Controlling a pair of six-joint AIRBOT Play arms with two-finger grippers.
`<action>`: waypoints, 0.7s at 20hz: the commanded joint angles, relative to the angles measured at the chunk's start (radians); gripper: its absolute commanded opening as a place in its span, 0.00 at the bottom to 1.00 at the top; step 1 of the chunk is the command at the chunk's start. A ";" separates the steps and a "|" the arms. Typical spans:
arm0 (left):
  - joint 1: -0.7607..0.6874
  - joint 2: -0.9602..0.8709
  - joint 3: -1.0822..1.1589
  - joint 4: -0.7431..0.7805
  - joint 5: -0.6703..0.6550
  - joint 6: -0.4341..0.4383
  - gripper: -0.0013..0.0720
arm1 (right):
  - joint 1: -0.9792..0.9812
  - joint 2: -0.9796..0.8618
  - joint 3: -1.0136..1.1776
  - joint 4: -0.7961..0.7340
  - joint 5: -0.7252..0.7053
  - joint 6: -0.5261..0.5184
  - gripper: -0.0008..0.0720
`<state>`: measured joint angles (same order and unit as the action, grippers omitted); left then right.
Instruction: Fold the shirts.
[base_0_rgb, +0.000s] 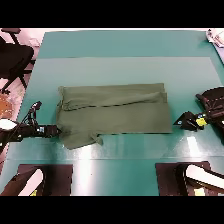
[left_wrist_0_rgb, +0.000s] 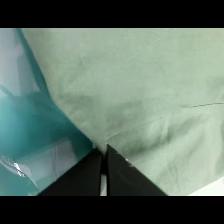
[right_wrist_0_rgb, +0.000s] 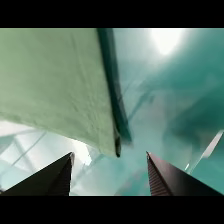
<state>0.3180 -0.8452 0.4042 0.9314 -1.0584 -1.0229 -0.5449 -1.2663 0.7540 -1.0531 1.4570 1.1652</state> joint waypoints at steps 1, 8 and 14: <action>0.000 0.001 0.001 0.000 0.000 0.003 0.06 | 0.002 -0.099 -0.001 0.014 0.040 0.003 0.73; 0.000 0.001 0.001 0.000 0.000 0.002 0.06 | 0.002 -0.172 -0.001 0.127 0.026 -0.047 0.70; 0.000 0.001 0.001 -0.008 -0.001 0.002 0.06 | 0.002 -0.172 -0.001 0.146 0.004 -0.060 0.42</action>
<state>0.3180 -0.8448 0.4042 0.9287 -1.0584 -1.0203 -0.5438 -1.4353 0.7532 -0.9310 1.4609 1.1160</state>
